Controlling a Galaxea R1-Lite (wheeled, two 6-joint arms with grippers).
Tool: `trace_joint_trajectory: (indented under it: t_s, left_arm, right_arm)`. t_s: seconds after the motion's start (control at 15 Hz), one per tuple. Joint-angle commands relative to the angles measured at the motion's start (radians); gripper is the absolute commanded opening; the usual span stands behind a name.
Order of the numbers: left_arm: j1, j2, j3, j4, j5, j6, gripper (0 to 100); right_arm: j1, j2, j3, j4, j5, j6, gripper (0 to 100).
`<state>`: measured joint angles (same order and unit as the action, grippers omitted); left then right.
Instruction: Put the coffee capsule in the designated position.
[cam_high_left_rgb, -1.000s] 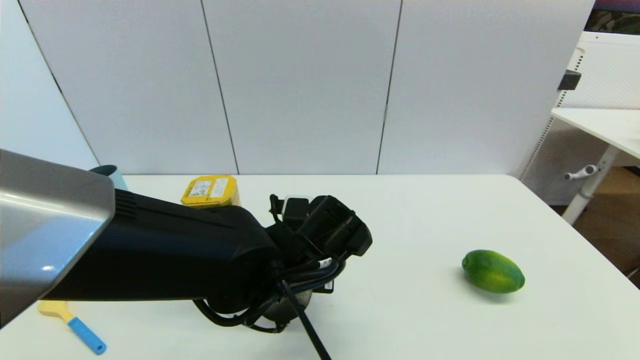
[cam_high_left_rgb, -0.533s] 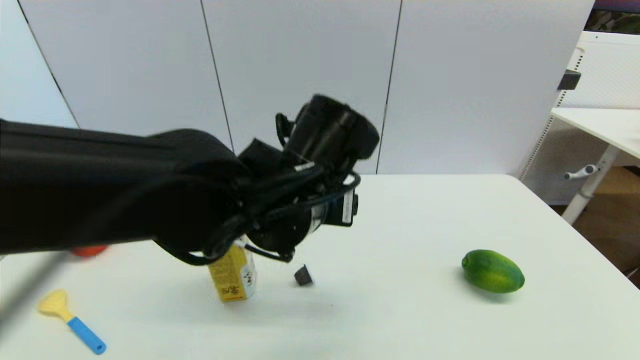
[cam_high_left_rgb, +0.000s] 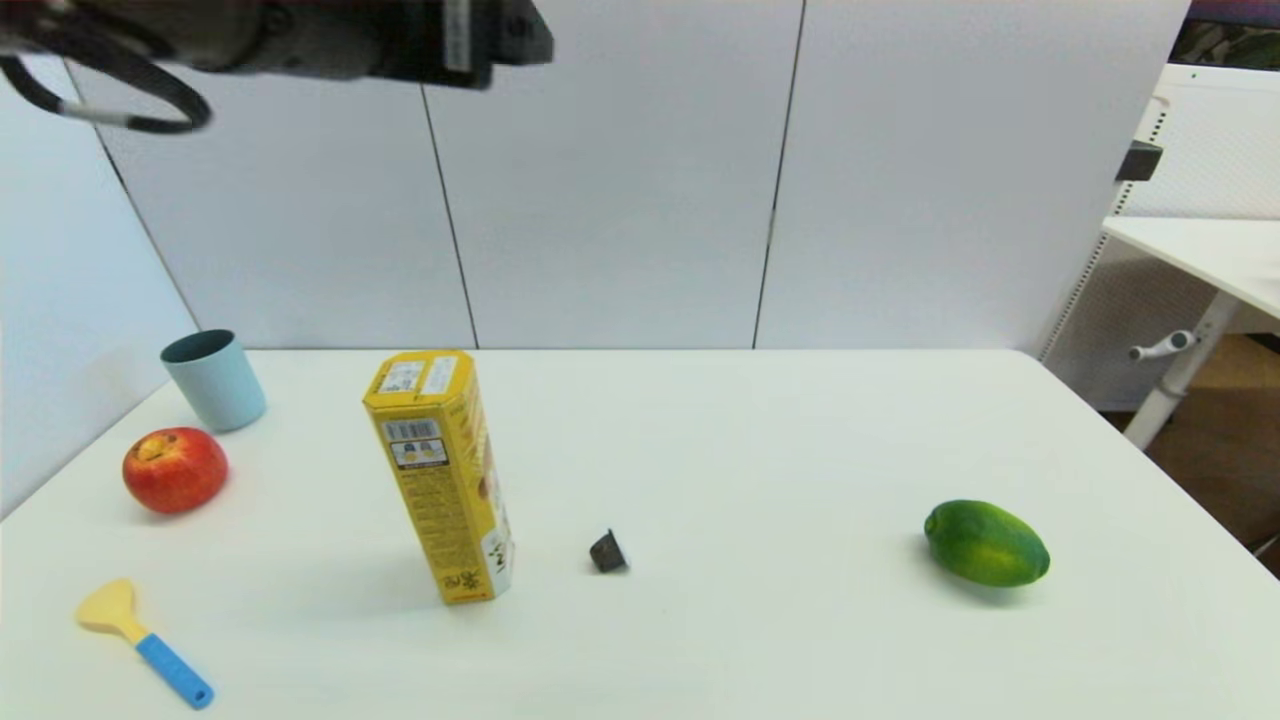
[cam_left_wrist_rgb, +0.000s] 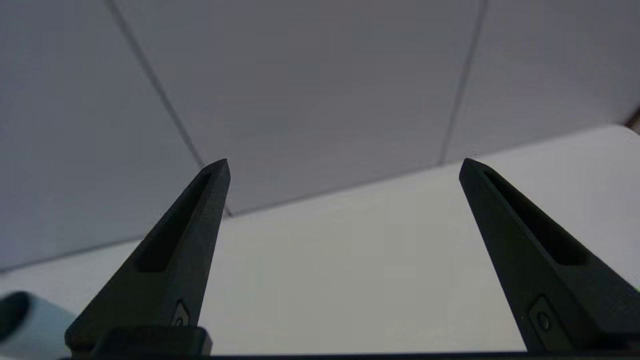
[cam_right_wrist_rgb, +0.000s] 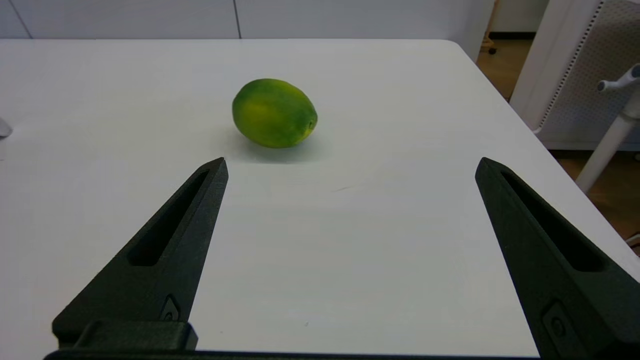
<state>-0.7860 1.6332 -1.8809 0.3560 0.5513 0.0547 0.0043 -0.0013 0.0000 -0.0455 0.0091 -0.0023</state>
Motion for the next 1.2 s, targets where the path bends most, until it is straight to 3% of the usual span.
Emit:
trace_joint_trajectory:
  t_s: [0.07,0.27,0.4,0.6,0.8,1.2]
  left_arm:
    - [0.215,-0.162,0.052,0.018,-0.076,0.099,100]
    - [0.488,-0.259,0.239,0.017,-0.484,0.106,100]
    - [0.614,-0.339,0.407,-0.006,-0.662,0.106,100]
    - [0.734,-0.527,0.806,-0.262,-0.694,0.097,100]
    - [0.752,-0.8,1.332,-0.552,-0.691,0.039,100]
    - [0.838,-1.305,1.873,-0.575,-0.697,0.039,100]
  right_arm:
    - [0.0,0.001,0.017,0.0,0.0,-0.001,100]
    - [0.0,0.001,0.017,0.0,0.002,-0.001,100]
    - [0.0,0.001,0.017,0.0,0.0,-0.001,100]
    - [0.0,0.001,0.017,0.0,0.0,-0.001,100]
    - [0.0,0.001,0.017,0.0,0.0,-0.001,100]
    - [0.0,0.001,0.017,0.0,0.0,0.001,100]
